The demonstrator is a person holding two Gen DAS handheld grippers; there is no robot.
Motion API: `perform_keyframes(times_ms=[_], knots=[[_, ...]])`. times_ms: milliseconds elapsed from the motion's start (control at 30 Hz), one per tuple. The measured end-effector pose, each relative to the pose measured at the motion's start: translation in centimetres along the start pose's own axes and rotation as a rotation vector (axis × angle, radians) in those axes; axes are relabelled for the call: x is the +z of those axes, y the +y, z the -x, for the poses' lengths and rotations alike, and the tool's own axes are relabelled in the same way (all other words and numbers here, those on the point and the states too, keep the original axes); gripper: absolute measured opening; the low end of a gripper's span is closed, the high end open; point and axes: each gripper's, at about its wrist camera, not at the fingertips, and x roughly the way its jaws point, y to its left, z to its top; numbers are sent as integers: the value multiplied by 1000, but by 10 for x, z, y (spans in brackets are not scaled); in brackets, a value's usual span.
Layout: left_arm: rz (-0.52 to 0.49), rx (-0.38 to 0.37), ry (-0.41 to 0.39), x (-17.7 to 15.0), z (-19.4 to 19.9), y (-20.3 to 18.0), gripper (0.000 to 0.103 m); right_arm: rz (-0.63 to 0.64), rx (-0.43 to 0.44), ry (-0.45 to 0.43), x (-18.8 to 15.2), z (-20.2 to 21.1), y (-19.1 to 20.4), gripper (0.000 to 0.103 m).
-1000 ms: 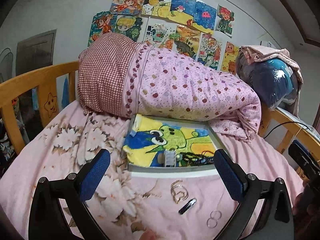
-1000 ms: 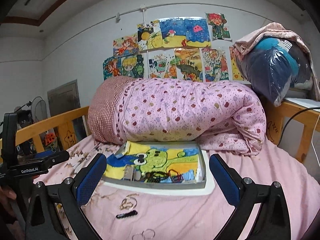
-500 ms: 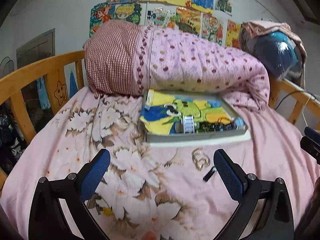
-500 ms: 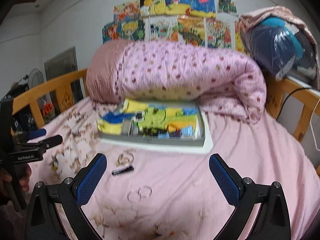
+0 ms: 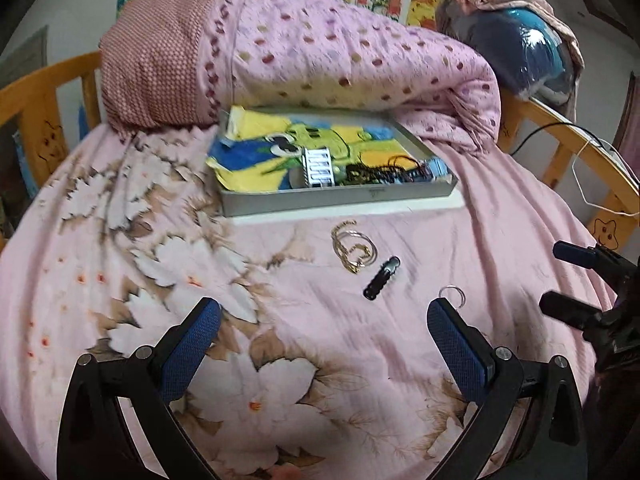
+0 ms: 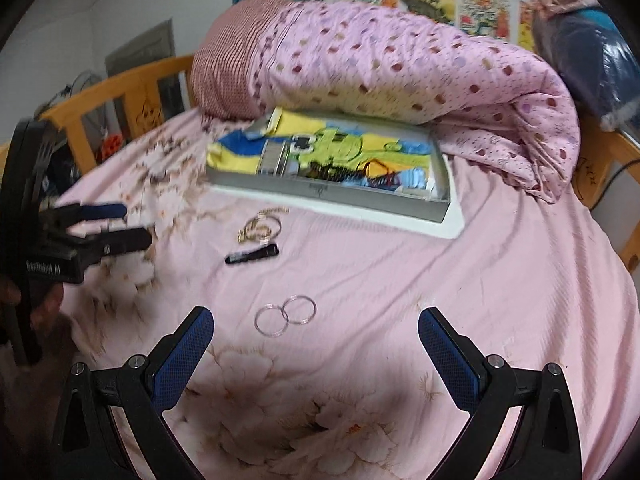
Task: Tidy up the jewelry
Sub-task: 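Grasp the black hair clip with the left tool while the right tool grasps the silver rings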
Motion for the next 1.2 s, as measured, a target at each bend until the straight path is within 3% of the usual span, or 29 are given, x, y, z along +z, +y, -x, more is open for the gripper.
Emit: perform_keyframes(times_ms=[300, 433, 467, 533, 633, 800, 900, 1033, 1200], knots=[[-39, -71, 59, 2, -29, -5, 97, 49, 128, 71, -7, -35, -9, 103], [-69, -168, 90, 8, -44, -9, 78, 76, 151, 76, -8, -47, -9, 102], [-77, -181, 98, 10, -49, -11, 75, 80, 155, 78, -9, -49, -10, 99], [-93, -203, 113, 11, -57, -14, 59, 88, 159, 82, -9, -53, -12, 94], [-130, -227, 133, 13, -69, -21, 48, 90, 170, 87, -9, -59, -15, 85], [-178, -241, 141, 13, -82, -30, 47, 141, 184, 95, -10, -68, -8, 69], [-186, -233, 162, 14, -93, -32, 38, 197, 175, 105, -12, -74, 0, 64], [-189, -224, 192, 14, -105, -31, 27, 240, 156, 120, -15, -83, 4, 63], [-205, -211, 209, 12, -110, -30, 24, 247, 139, 111, -13, -89, 2, 63]])
